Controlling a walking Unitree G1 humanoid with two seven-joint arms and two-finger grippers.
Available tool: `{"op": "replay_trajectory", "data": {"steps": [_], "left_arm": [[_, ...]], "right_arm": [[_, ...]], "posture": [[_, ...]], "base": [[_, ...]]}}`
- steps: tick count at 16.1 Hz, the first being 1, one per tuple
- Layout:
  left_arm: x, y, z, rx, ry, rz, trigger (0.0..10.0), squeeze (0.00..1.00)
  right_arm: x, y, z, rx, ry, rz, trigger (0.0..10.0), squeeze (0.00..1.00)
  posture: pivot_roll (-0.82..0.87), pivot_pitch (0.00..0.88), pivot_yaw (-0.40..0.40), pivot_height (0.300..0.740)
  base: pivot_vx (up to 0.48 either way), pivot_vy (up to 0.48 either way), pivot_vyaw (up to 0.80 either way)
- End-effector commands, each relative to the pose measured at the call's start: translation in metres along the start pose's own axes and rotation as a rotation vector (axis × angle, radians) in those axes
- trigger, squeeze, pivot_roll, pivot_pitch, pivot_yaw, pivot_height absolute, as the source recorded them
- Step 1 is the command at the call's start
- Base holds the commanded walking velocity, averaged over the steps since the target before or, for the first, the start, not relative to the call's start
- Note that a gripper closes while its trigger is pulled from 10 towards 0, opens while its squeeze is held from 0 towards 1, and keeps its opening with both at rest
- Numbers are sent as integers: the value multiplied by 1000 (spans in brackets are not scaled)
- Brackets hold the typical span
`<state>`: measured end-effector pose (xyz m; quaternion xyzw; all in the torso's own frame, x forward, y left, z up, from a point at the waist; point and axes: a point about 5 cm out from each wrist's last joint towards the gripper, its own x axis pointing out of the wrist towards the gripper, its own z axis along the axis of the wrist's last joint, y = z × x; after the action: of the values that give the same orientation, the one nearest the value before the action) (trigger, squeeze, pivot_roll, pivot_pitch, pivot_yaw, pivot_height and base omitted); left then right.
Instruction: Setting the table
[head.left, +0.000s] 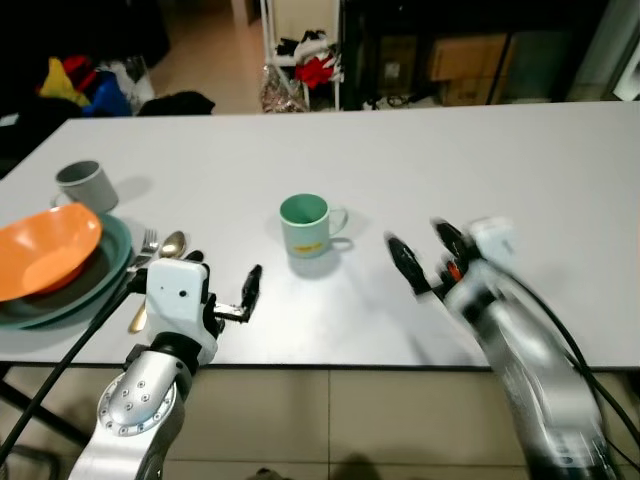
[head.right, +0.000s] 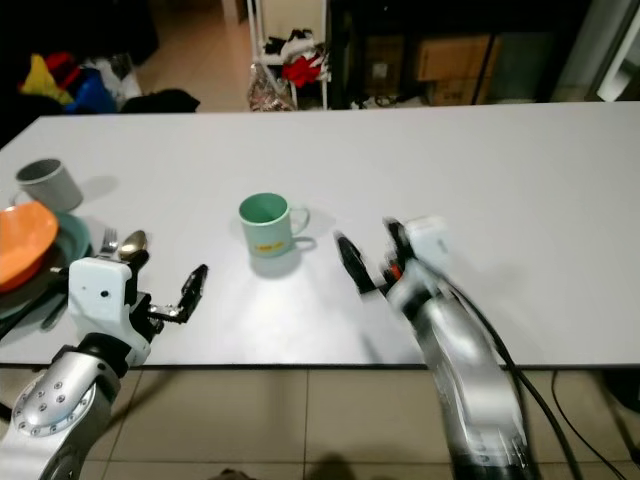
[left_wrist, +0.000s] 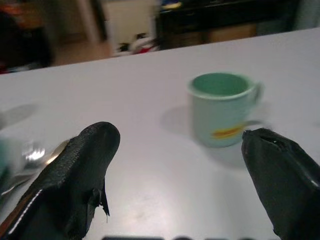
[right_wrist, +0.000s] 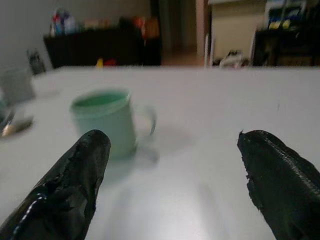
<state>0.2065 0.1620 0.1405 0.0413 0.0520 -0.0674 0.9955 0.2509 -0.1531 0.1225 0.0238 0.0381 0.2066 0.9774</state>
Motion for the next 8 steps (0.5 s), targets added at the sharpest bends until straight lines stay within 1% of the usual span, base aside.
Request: {"op": "replay_trajectory", "data": {"steps": [1,2,3,6,7,8], "left_arm": [[-4,3,0,10,7,33,10000,0],[-9,2,-1,-12,9,46,10000,0],[-13,2,-2,-25,13,59,10000,0],[-25,-4,-7,-3,29,45,10000,0],[-25,-7,-9,12,36,38,10000,0],[-24,-8,-9,16,34,42,10000,0]], "right_arm": [[-2,10,7,-23,-17,24,10000,1000],[-12,16,8,-37,5,30,10000,1000],[-18,21,10,-45,25,39,10000,1000],[-27,30,9,-32,37,49,10000,1000],[-28,34,7,0,33,33,10000,1000],[-28,35,7,3,33,32,10000,1000]], "posture": [[-94,11,112,740],[-103,13,113,740],[-106,13,116,740],[-100,4,113,740],[-92,4,108,740],[-89,7,106,740]], "base": [[0,0,800],[0,0,800],[0,0,800],[0,0,800],[0,0,800],[0,0,800]]}}
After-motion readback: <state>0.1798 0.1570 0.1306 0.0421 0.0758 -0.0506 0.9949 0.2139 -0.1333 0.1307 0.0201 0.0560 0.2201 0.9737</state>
